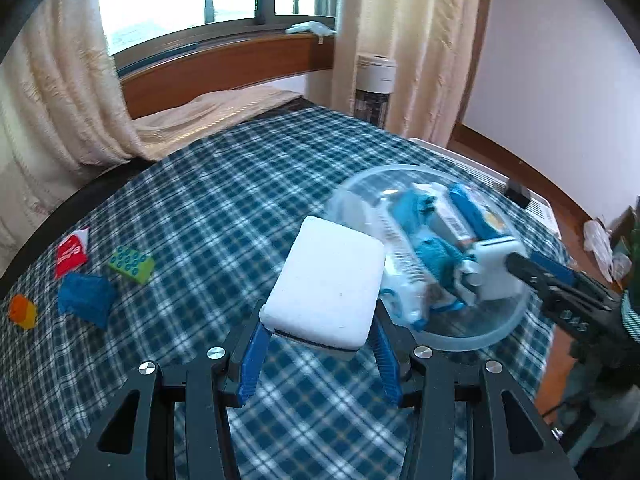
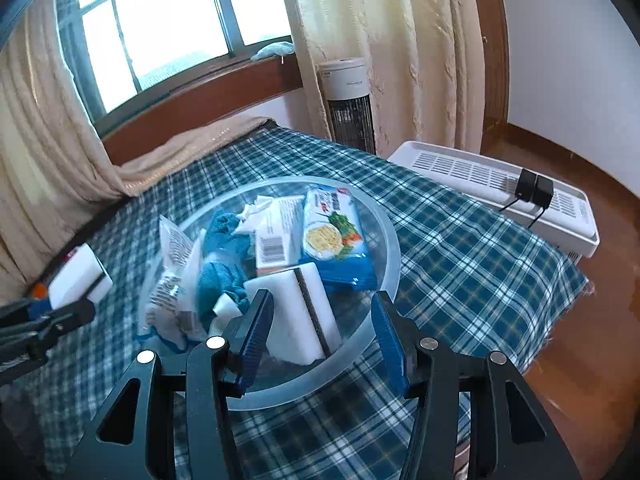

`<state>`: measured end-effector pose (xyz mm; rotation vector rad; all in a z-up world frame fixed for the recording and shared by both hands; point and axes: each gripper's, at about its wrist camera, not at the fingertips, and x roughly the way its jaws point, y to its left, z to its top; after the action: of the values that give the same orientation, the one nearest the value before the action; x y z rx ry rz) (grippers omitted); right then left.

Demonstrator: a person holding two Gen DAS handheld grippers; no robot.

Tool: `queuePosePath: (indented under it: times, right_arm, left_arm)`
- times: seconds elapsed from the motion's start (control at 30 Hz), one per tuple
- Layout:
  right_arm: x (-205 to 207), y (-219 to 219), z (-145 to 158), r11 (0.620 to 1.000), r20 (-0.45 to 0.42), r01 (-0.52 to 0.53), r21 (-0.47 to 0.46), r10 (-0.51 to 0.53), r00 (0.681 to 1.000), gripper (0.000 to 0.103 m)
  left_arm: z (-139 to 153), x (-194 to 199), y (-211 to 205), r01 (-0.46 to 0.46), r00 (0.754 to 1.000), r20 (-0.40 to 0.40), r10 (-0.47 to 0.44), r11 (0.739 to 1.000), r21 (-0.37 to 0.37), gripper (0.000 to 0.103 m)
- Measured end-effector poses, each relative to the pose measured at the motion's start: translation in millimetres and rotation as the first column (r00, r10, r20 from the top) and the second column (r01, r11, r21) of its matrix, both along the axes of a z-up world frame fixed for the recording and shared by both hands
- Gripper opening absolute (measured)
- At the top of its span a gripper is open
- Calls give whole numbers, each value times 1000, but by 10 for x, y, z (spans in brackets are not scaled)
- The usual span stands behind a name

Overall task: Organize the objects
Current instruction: 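Lower both sponges into the clear bowl and open both grippers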

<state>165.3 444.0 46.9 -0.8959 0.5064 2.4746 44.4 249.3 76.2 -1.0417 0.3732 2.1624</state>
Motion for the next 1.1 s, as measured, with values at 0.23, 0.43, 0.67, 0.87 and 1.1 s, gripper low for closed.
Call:
queuePosePath:
  times: [0.23, 0.43, 0.67, 0.87, 1.1]
  right_arm:
    - [130, 105, 15, 998, -64, -22, -54, 19, 998, 53]
    - [249, 152, 70, 997, -123, -30, -73, 21, 992, 53]
    - [308, 222, 45, 995, -141, -29, -96, 15, 990, 53]
    - [336, 248, 26, 993, -149, -27, -111, 11, 989, 53]
    - [360, 253, 28, 993, -156, -29, -112, 12, 988, 53]
  left_arm:
    - [-10, 175, 222, 74, 997, 24, -75, 997, 8, 51]
    - [-39, 337, 459, 148, 988, 34, -148, 989, 6, 51]
    - [-73, 447, 726, 208, 978, 26, -208, 978, 11, 51]
    - [-157, 445, 876, 239, 969, 50, -241, 970, 36, 63]
    - [-175, 413, 811, 222, 973, 62, -224, 974, 42, 83]
